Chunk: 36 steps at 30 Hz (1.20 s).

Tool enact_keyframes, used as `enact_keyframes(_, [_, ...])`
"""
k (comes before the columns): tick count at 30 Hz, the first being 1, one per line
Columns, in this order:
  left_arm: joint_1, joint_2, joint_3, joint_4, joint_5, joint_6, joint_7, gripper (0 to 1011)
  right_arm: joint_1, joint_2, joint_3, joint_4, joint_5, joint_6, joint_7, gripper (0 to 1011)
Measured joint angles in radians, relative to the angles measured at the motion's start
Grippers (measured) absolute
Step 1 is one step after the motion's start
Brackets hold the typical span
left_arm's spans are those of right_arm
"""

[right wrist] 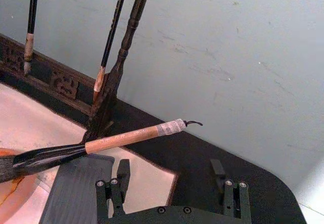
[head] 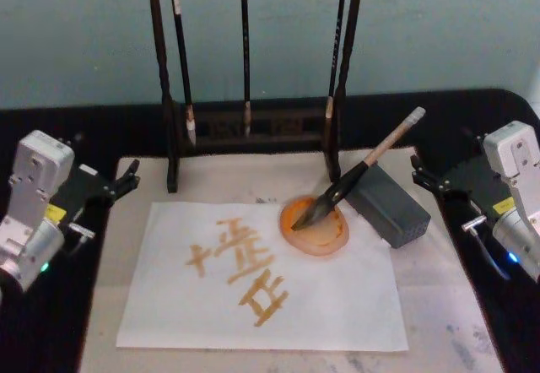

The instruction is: Pick up the brush from the inkstone, write on the paper, then place the brush back to its original position.

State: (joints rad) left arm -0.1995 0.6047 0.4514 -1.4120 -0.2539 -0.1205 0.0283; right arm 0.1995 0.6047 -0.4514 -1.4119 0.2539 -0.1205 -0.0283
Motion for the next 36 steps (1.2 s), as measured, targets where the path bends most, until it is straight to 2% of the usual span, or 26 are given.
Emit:
enact_keyframes(4, [0.0,0.0,0.0,0.0,0.0,0.0,0.0,1010,0.0,0.0,0.0,0.0,0.0,0.0,0.0,1000])
enact_keyframes(7, [0.0,0.0,0.0,0.0,0.0,0.0,0.0,1010,-0.008,0.002,0.02,-0.019,0.017,0.02,0.014,1000])
enact_keyframes(10, [0.0,0.0,0.0,0.0,0.0,0.0,0.0,1010,-0.026,0.003,0.053,-0.042,0.08,0.049,0.055,1000])
enact_keyframes(11, [0.0,0.0,0.0,0.0,0.0,0.0,0.0,1010,-0.037,0.002,0.074,-0.053,0.117,0.061,0.075,1000])
enact_keyframes(12, [0.0,0.0,0.0,0.0,0.0,0.0,0.0,1010,-0.037,0.002,0.074,-0.053,0.117,0.061,0.075,1000])
enact_keyframes(13, [0.0,0.0,0.0,0.0,0.0,0.0,0.0,1010,-0.043,0.0,0.083,-0.058,0.138,0.068,0.085,1000])
enact_keyframes(15, [0.0,0.0,0.0,0.0,0.0,0.0,0.0,1009,-0.067,-0.01,0.126,-0.08,0.217,0.095,0.117,1000])
enact_keyframes(17, [0.0,0.0,0.0,0.0,0.0,0.0,0.0,1010,-0.079,-0.02,0.15,-0.088,0.262,0.112,0.132,1000])
enact_keyframes(18, [0.0,0.0,0.0,0.0,0.0,0.0,0.0,1010,-0.09,-0.031,0.171,-0.094,0.305,0.132,0.146,1000])
enact_keyframes(20, [0.0,0.0,0.0,0.0,0.0,0.0,0.0,1010,-0.099,-0.043,0.195,-0.099,0.349,0.152,0.158,1000])
enact_keyframes(21, [0.0,0.0,0.0,0.0,0.0,0.0,0.0,1010,-0.106,-0.056,0.216,-0.102,0.394,0.174,0.171,1000])
enact_keyframes(23, [0.0,0.0,0.0,0.0,0.0,0.0,0.0,1010,-0.112,-0.071,0.238,-0.104,0.433,0.196,0.18,1000])
enact_keyframes(24, [0.0,0.0,0.0,0.0,0.0,0.0,0.0,1010,-0.117,-0.088,0.259,-0.104,0.479,0.223,0.188,1000])
enact_keyframes(29, [0.0,0.0,0.0,0.0,0.0,0.0,0.0,1010,-0.118,-0.134,0.306,-0.097,0.586,0.296,0.194,1000])
enact_keyframes(32, [0.0,0.0,0.0,0.0,0.0,0.0,0.0,1010,-0.093,-0.176,0.334,-0.063,0.702,0.358,0.19,1000])
enact_keyframes(33, [0.0,0.0,0.0,0.0,0.0,0.0,0.0,1010,-0.093,-0.176,0.334,-0.063,0.702,0.358,0.19,1000])
enact_keyframes(36, [0.0,0.0,0.0,0.0,0.0,0.0,0.0,1010,-0.066,-0.201,0.341,-0.03,0.755,0.378,0.19,1000])
